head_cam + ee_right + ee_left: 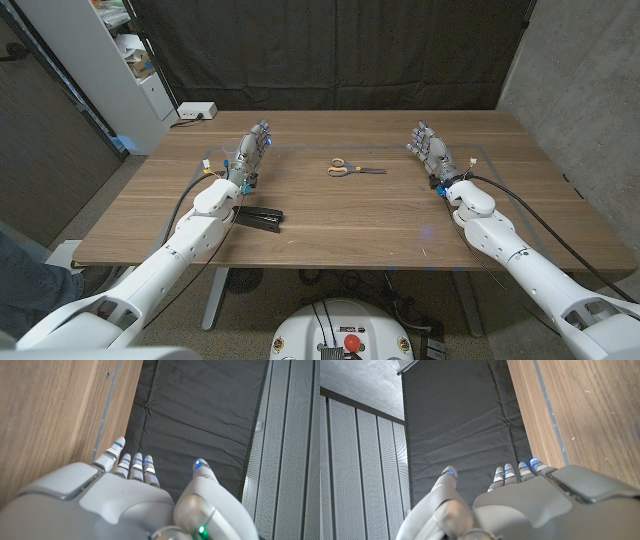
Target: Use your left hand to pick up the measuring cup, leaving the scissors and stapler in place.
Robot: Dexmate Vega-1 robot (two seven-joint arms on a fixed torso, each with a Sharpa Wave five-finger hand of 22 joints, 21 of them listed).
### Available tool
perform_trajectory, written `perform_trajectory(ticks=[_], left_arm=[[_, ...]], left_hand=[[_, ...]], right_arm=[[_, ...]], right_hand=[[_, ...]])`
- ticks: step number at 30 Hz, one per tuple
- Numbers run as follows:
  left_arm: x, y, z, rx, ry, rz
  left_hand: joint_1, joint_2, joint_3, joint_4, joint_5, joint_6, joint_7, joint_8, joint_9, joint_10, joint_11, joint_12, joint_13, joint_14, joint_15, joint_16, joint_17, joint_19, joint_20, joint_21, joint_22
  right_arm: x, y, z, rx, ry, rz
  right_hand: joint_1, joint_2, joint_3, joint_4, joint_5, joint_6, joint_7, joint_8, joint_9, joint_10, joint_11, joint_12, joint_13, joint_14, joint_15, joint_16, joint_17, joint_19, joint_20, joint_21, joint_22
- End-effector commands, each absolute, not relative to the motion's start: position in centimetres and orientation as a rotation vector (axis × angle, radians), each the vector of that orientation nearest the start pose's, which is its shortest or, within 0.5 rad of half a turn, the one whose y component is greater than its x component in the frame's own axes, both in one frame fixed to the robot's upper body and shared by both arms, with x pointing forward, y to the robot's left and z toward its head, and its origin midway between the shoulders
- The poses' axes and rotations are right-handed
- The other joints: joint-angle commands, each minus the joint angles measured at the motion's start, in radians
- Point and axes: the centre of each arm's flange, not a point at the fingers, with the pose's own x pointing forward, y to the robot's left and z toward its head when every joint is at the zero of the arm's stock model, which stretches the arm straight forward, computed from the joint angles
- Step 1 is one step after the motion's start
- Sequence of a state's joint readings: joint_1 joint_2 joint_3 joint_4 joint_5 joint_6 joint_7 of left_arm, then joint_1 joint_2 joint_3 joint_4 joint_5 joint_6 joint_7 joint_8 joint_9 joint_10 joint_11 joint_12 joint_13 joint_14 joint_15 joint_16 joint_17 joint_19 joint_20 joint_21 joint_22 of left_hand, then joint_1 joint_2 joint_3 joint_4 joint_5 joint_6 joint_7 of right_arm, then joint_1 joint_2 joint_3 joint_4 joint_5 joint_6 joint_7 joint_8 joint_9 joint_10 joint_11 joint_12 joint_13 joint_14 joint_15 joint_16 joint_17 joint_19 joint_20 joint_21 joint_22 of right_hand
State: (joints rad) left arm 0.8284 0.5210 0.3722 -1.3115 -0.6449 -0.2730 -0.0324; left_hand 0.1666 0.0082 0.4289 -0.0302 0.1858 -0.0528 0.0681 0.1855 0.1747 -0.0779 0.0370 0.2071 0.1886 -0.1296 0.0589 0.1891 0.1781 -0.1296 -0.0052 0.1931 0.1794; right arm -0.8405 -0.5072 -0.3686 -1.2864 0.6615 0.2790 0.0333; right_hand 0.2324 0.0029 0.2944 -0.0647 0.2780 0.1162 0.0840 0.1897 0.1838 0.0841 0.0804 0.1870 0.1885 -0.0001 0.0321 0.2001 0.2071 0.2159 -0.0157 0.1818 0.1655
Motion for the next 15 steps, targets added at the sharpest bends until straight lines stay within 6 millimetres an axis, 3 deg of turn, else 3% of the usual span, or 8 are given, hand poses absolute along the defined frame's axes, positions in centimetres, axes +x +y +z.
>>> perform_trajectory(ticks=[1, 15], left_arm=[[64.3, 28.8, -0.8, 0.012, -0.619, -0.221], [62.2, 29.2, -1.1, 0.079, -0.63, -0.188]], left_hand=[[0.003, 0.001, 0.003, -0.001, 0.007, 0.006, 0.006, 0.005, 0.002, 0.003, -0.001, 0.006, 0.002, 0.003, 0.0, 0.004, 0.002, -0.012, 0.001, 0.005, 0.002], [0.003, 0.004, 0.003, -0.003, 0.008, 0.007, 0.006, 0.005, 0.003, 0.005, 0.0, 0.006, 0.002, 0.002, 0.003, 0.002, 0.002, -0.017, 0.005, 0.004, 0.003]], right_arm=[[65.6, -29.2, -3.5, 0.05, -0.572, 0.198], [65.3, -29.0, -3.4, 0.048, -0.581, 0.193]], right_hand=[[0.006, 0.002, 0.003, -0.001, 0.007, 0.013, 0.0, 0.008, 0.005, 0.001, 0.003, 0.009, 0.002, 0.003, 0.009, 0.004, 0.004, 0.008, 0.002, 0.007, 0.005], [0.006, 0.002, 0.002, -0.003, 0.007, 0.014, -0.001, 0.008, 0.005, 0.001, 0.004, 0.009, 0.002, 0.003, 0.009, 0.004, 0.004, 0.007, 0.003, 0.007, 0.005]])
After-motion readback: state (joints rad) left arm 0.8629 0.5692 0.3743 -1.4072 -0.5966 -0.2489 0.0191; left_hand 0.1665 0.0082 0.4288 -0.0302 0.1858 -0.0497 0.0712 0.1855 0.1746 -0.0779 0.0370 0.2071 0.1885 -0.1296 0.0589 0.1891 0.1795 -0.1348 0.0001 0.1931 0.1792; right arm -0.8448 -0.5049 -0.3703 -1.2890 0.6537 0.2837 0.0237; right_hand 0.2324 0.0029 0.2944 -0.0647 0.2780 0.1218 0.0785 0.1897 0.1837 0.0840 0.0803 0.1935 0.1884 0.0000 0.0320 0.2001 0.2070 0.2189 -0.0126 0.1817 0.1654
